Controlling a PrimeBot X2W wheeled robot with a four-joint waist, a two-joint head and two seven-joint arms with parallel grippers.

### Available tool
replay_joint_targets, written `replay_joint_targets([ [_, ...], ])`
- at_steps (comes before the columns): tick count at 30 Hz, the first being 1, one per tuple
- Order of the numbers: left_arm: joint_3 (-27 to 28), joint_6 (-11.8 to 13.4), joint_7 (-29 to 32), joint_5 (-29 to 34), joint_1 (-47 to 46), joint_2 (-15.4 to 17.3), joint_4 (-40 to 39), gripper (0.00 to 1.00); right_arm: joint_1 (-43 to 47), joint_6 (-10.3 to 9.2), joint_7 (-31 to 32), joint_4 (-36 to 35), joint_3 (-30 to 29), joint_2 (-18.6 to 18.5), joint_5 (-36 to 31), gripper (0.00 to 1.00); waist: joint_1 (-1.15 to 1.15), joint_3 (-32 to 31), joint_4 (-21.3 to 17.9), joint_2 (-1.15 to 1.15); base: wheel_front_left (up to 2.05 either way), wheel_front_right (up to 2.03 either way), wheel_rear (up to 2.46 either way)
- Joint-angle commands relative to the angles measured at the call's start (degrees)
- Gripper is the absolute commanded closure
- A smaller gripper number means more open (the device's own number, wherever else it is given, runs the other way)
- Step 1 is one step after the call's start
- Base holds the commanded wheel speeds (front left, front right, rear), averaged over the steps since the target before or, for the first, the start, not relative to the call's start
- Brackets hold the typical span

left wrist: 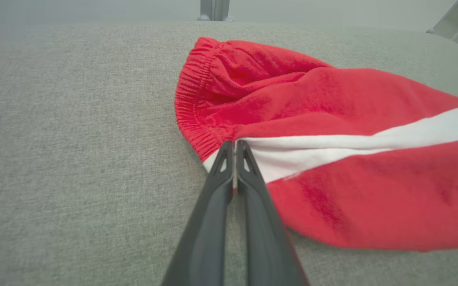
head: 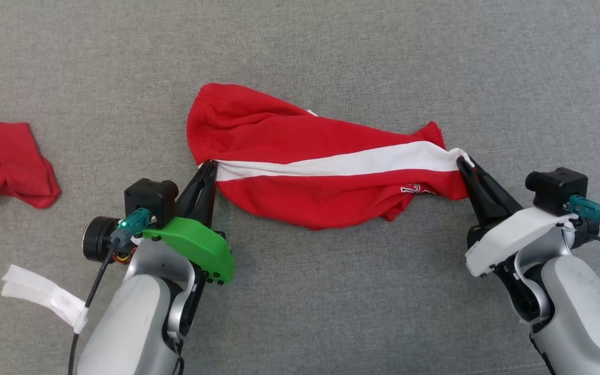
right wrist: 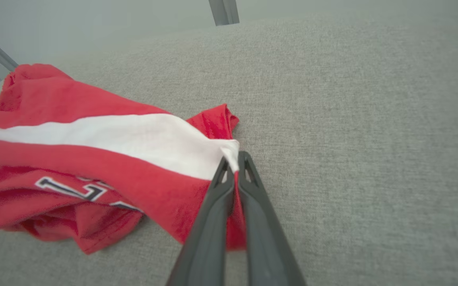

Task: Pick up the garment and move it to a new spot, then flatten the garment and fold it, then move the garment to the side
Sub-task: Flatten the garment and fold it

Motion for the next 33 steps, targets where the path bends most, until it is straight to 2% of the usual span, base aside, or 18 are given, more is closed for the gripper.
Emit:
replay_joint_targets([
  [1, 0.3, 0.3, -1.0, 0.3, -0.9, 0.4, -0.8, 1.00, 0.2, -0.08, -1.4, -1.2, -0.3, -0.5, 0.0, 1.00, 0.00, -0.4, -0.1, 0.00, 0.00, 0.00, 0.00],
  [7, 0.7, 0.6, -4.7, 2.0, -2.2, 1.5, -6.4, 1.00, 0.0, -0.08, -6.2, -7.8, -2.6, -1.8, -2.8, 1.00, 0.00, -3.3, -0.5, 0.00, 0.00, 0.00, 0.00],
  [12, 1.7, 1.3, -6.6, 3.4, -4.0, 2.8, -14.1, 1.00, -0.8, -0.08, -8.2, -16.1, -6.1, -2.7, -5.9, 1.00, 0.00, -6.5, -0.9, 0.00, 0.00, 0.00, 0.00],
  [17, 2.7, 1.5, -7.0, 5.0, -7.5, 4.4, -23.3, 1.00, -2.1, -0.08, -6.6, -25.4, -11.2, -3.8, -8.9, 1.00, 0.00, -9.4, -1.1, 0.00, 0.00, 0.00, 0.00],
  [23, 3.4, 0.6, -4.9, 6.9, -14.3, 6.2, -32.4, 1.00, -5.9, -0.08, -2.4, -35.6, -16.2, -5.9, -10.8, 1.00, 0.00, -11.2, -1.4, 0.00, 0.00, 0.00, 0.00],
  [28, 3.5, 0.1, -2.2, 6.5, -18.3, 6.3, -34.3, 1.00, -8.8, -0.08, 1.0, -38.7, -17.5, -6.8, -9.7, 1.00, 0.00, -11.1, -1.8, 0.00, 0.00, 0.00, 0.00],
  [33, 2.5, -0.8, -1.3, 4.9, -21.6, 5.1, -31.9, 1.00, -11.7, -0.08, 2.2, -37.6, -17.4, -7.5, -7.6, 1.00, 0.00, -8.6, -2.1, 0.00, 0.00, 0.00, 0.00],
])
